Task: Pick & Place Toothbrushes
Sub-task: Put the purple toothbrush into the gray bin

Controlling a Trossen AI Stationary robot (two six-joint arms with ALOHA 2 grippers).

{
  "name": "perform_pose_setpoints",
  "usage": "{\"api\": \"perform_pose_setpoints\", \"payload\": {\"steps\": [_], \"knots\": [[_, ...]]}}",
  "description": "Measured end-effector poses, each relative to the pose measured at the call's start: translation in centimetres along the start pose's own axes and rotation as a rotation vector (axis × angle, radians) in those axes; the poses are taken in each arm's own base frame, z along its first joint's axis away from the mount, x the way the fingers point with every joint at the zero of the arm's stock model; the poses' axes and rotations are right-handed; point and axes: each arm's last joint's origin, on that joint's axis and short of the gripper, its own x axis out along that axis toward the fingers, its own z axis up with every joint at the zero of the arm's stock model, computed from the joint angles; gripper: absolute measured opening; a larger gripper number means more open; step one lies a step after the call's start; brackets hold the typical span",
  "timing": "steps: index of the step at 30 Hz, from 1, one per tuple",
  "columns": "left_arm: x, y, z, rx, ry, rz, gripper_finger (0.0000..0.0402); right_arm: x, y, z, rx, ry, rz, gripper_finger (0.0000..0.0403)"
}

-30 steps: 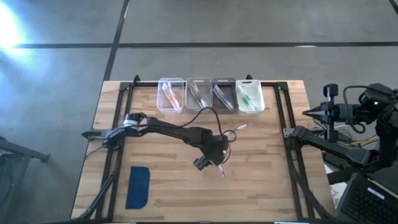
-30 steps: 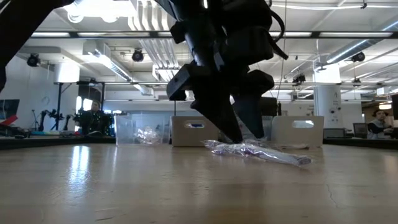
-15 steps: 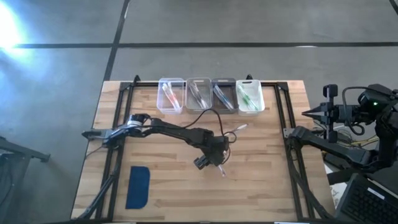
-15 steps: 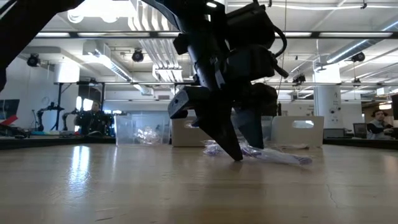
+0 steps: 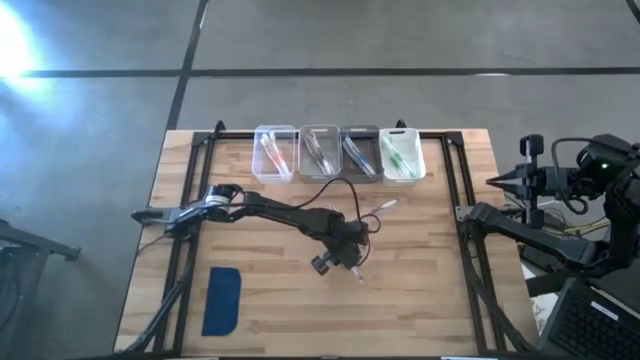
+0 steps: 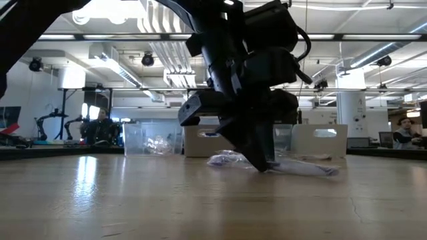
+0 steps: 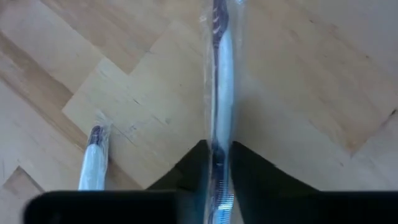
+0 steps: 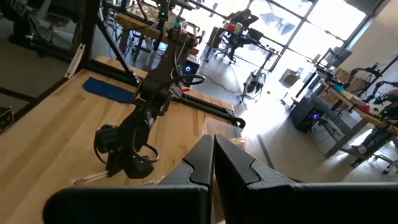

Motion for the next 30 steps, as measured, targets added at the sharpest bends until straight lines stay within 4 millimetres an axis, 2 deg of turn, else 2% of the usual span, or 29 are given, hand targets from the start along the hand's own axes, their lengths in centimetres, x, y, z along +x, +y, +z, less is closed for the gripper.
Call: {"api": "perform_pose_setpoints", "payload": {"steps": [4,10,15,21,26,30], "knots": [[-0.7,0.0,0.1,-0.031,0.012,0.015,0.0019,0.0,0.0,0.0,0.000,0.000,0.000,0.0008],[-3.7,-0.5,0.0,-0.042,0.058,-0.018,0.0025,0.0,0.0,0.0,0.003,0.000,0.000,0.0008],[-7.6,-0.9,0.0,0.006,0.103,-0.007,0.0019,0.0,0.0,0.0,-0.008,0.000,0.000,0.0008],[-13.3,0.2,-1.0,0.062,0.058,0.072,0.0018,0.0,0.0,0.0,-0.024,0.000,0.001,0.0008],[-18.3,1.8,-3.4,0.131,0.045,0.165,0.0018,0.0,0.0,0.0,-0.024,0.000,0.001,0.0008],[-21.3,3.1,-6.1,0.255,0.139,0.248,0.0018,0.0,0.0,0.0,-0.024,0.000,0.000,0.0008]]}}
